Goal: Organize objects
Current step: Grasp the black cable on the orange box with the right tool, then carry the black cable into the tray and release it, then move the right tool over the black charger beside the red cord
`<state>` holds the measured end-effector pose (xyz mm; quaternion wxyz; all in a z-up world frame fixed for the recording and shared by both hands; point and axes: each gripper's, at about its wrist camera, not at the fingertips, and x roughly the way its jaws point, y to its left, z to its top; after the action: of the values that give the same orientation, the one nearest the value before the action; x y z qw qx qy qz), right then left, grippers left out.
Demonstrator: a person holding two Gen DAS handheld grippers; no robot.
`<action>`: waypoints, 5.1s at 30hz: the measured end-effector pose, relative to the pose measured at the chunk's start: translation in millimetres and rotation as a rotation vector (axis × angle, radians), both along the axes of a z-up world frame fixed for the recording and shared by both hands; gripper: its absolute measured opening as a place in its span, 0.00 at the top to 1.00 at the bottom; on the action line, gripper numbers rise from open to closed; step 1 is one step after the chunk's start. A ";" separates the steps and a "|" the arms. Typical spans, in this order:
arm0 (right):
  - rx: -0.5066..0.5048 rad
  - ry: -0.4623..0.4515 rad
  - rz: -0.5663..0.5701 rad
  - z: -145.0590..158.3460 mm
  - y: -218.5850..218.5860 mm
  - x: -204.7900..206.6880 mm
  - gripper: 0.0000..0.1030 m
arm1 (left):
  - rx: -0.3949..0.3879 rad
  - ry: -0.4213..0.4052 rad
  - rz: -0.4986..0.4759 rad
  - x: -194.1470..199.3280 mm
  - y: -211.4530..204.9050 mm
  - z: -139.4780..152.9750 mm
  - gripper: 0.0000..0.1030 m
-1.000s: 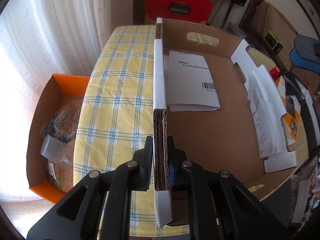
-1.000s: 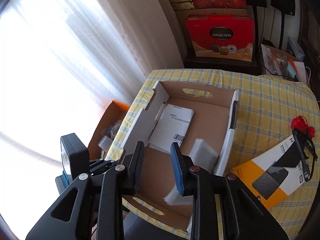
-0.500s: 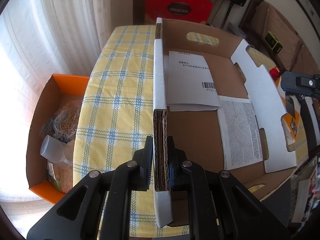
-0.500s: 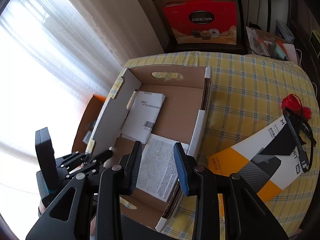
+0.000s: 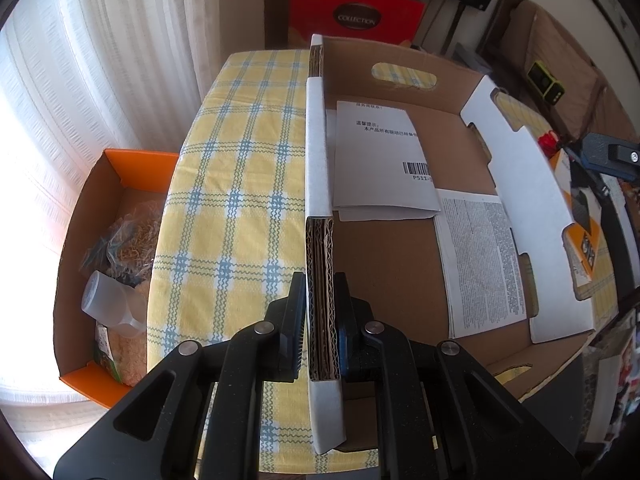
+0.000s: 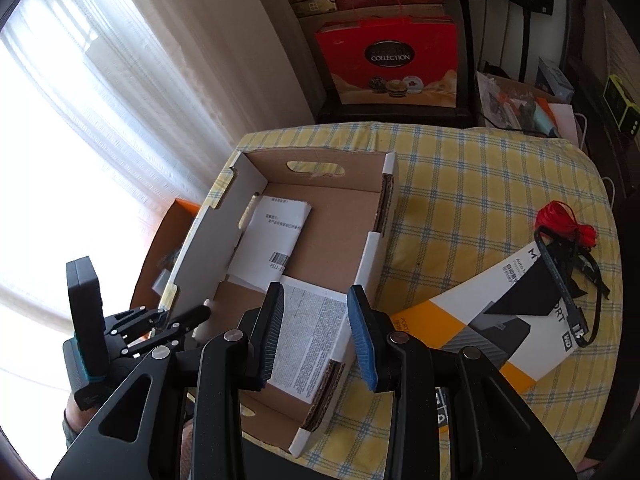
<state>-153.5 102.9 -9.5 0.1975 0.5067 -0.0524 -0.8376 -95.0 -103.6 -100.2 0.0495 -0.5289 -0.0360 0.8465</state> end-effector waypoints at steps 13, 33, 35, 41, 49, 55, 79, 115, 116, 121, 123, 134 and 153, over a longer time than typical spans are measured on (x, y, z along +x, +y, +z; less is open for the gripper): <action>0.080 0.028 -0.209 17.3 111.0 -11.0 0.52 | 0.000 0.001 0.001 0.1 0.4 -0.2 0.89; 0.127 -0.044 -0.221 -24.1 161.7 -28.7 0.52 | -0.006 -0.004 -0.008 0.5 0.5 -1.7 0.89; 0.145 -0.049 -0.207 -27.5 159.4 -26.9 0.52 | -0.005 -0.003 -0.008 0.8 0.6 -1.6 0.89; 0.141 -0.067 -0.182 -38.3 156.3 -25.3 0.83 | -0.008 -0.005 -0.005 0.3 1.5 -1.5 0.89; 0.048 -0.032 -0.221 -28.1 168.9 -22.9 0.94 | -0.002 -0.010 -0.001 -0.6 0.5 -2.6 0.89; -0.012 0.036 -0.252 4.7 177.7 -15.5 0.94 | 0.001 -0.010 0.001 -0.7 -0.6 -3.2 0.89; -0.095 0.188 0.054 91.1 12.9 -20.4 0.94 | 0.001 -0.011 0.002 -1.4 -0.7 -3.4 0.89; 0.014 0.036 0.159 -23.9 -70.9 -46.2 0.56 | 0.013 -0.009 0.003 -2.0 -0.1 -6.2 0.89; 0.015 0.044 0.153 -18.7 -64.8 -43.8 0.54 | 0.013 -0.008 0.003 -2.1 0.0 -6.3 0.89; 0.016 0.065 0.107 3.6 -27.6 -33.5 0.52 | 0.011 -0.009 0.003 -2.8 0.0 -6.5 0.89; 0.024 0.072 0.078 12.0 -10.4 -29.2 0.51 | 0.012 -0.009 0.003 -2.9 -0.2 -6.3 0.89; 0.089 0.090 -0.067 36.3 94.8 -7.4 0.42 | 0.015 -0.010 0.004 -3.2 -0.3 -6.1 0.89; 0.172 0.008 -0.361 -20.1 222.2 -27.0 0.39 | -0.003 -0.018 0.008 -1.0 0.5 -5.1 0.89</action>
<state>-180.5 325.1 -29.6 0.0003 0.5007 -0.0697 -0.8628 -96.0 -103.1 -105.4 0.0451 -0.5364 -0.0372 0.8419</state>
